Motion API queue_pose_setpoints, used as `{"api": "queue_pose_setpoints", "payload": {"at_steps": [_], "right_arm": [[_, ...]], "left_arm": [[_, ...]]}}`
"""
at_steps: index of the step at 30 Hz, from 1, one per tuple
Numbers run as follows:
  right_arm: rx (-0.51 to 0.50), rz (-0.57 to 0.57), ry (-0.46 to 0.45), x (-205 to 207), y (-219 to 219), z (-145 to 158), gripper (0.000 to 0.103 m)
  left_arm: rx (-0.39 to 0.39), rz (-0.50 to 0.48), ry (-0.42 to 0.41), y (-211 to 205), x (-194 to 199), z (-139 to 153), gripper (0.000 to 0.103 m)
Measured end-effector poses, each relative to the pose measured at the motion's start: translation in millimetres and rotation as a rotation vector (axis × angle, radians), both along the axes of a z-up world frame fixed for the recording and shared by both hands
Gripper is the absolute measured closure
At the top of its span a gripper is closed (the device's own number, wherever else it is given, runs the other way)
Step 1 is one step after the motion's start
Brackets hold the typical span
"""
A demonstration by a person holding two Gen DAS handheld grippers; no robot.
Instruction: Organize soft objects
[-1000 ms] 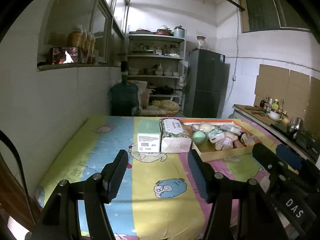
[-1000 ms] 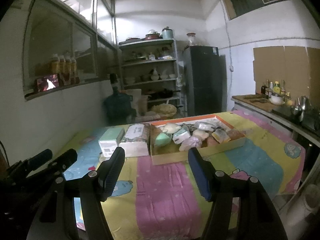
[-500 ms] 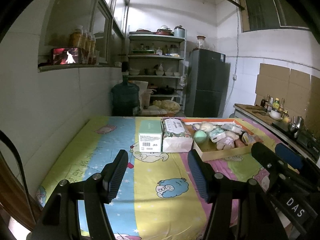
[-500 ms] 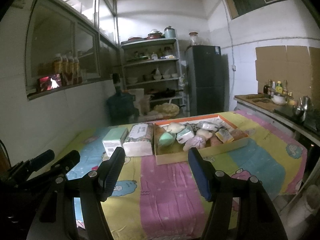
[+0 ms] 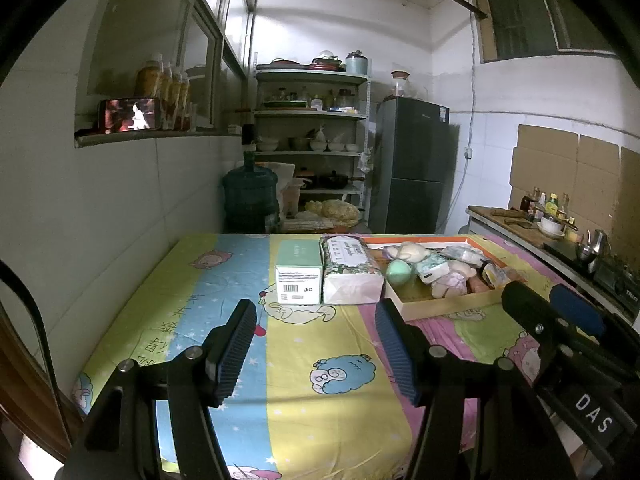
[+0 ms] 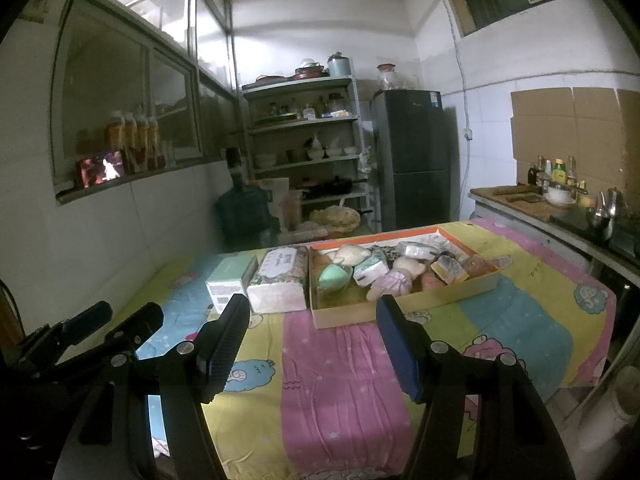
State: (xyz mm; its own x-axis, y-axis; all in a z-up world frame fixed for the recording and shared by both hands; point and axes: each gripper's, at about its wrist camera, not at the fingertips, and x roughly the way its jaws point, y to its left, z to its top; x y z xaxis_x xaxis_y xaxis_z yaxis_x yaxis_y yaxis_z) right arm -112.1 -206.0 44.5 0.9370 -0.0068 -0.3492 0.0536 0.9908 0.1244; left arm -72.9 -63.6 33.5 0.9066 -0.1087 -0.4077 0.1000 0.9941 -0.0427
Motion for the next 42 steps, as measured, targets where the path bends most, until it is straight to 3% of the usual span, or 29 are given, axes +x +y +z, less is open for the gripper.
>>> {"api": "queue_pose_setpoints", "payload": {"at_steps": [42], "right_arm": [[0.005,0.014,-0.001,3,10,-1,0.035]], "left_arm": [[-0.004,0.023,0.004,8,1,-1,0.041]]}}
